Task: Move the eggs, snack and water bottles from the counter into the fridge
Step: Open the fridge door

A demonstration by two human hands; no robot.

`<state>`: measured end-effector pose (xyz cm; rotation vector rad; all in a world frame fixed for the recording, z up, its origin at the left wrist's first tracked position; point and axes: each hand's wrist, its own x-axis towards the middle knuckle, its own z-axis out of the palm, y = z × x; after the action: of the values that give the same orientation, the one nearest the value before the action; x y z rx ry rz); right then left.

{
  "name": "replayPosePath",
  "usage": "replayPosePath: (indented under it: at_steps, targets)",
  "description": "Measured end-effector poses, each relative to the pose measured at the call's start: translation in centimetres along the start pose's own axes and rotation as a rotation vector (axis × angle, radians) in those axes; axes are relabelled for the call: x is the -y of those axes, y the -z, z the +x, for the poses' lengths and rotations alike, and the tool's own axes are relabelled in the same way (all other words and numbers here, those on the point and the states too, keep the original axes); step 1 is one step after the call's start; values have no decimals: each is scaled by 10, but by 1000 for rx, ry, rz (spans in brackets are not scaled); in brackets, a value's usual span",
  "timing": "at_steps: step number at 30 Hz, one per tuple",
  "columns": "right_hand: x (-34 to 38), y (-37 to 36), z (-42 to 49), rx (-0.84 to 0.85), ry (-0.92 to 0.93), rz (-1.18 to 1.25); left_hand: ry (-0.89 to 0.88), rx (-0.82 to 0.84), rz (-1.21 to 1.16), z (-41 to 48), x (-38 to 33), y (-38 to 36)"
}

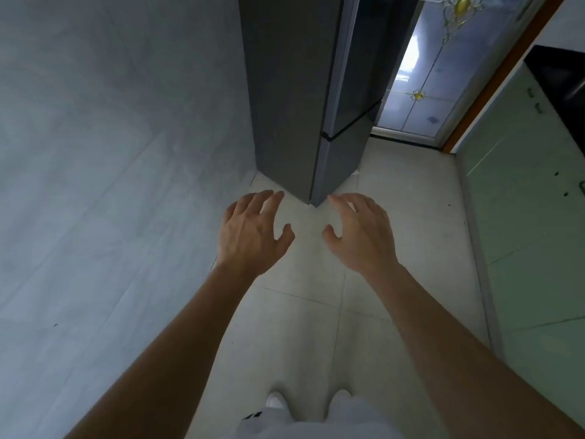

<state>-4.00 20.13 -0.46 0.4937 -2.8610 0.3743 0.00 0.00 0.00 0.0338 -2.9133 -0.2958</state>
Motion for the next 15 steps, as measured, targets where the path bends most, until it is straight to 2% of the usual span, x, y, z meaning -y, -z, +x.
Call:
replayPosePath:
  at_steps: [15]
  targets:
    - [-32, -16, 74, -26, -33, 16, -27, -5, 7, 77, -3, -26]
